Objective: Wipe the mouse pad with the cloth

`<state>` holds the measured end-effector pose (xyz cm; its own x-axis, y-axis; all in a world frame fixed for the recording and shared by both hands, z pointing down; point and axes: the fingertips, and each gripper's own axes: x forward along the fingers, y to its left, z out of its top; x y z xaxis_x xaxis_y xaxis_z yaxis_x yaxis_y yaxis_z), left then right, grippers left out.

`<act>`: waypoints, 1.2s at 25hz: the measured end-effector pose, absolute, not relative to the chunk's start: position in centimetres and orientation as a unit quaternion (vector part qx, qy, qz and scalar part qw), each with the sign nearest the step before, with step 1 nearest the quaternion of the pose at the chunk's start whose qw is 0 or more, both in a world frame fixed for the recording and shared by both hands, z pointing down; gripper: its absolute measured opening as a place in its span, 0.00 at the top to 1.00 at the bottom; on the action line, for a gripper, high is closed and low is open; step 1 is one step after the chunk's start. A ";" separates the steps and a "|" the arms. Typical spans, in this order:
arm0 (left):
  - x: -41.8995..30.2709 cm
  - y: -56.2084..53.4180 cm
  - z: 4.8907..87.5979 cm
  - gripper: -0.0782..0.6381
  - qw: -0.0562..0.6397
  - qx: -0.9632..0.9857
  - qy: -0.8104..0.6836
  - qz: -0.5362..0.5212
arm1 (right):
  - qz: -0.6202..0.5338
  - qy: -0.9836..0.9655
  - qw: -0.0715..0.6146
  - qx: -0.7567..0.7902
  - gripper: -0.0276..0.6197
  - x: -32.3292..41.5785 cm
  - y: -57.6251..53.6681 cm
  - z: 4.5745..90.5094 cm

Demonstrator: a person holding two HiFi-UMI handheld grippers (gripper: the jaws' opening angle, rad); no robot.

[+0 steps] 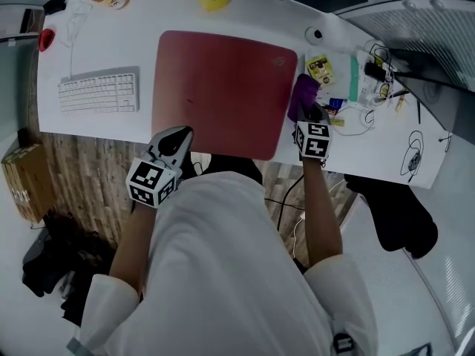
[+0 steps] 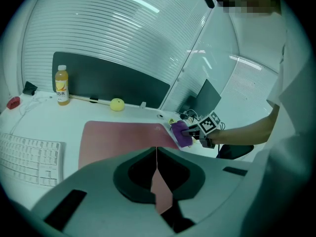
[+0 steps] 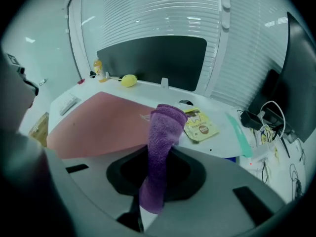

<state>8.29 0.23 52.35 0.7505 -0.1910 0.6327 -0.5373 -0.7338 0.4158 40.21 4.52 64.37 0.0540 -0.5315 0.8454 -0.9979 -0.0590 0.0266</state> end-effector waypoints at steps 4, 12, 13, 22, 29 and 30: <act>6.4 -0.5 52.2 0.86 0.303 0.886 -0.212 0.281 | 0.335 -0.560 0.367 0.663 0.84 40.5 3.2 65.5; 0.4 -2.3 52.8 0.86 0.321 0.873 -0.242 0.276 | 0.352 -0.540 0.389 0.658 0.84 37.0 0.8 68.5; -0.2 -2.5 52.8 0.86 0.323 0.872 -0.245 0.274 | 0.354 -0.539 0.391 0.657 0.84 36.5 0.6 68.7; -4.5 -4.5 53.7 0.86 0.337 0.865 -0.262 0.264 | 0.355 -0.551 0.411 0.633 0.84 31.5 -2.1 69.2; -6.8 -5.7 53.7 0.86 0.348 0.862 -0.273 0.249 | 0.353 -0.571 0.417 0.613 0.84 27.3 -4.4 69.1; -7.0 -5.9 53.8 0.86 0.349 0.862 -0.274 0.247 | 0.354 -0.574 0.417 0.609 0.84 26.5 -4.8 69.0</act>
<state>-7.00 -5.92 53.79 0.7287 -0.2994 0.6159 -0.6436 -0.6067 0.4666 26.54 -4.76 69.02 0.0896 -0.4038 0.9104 -0.9948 0.0080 0.1014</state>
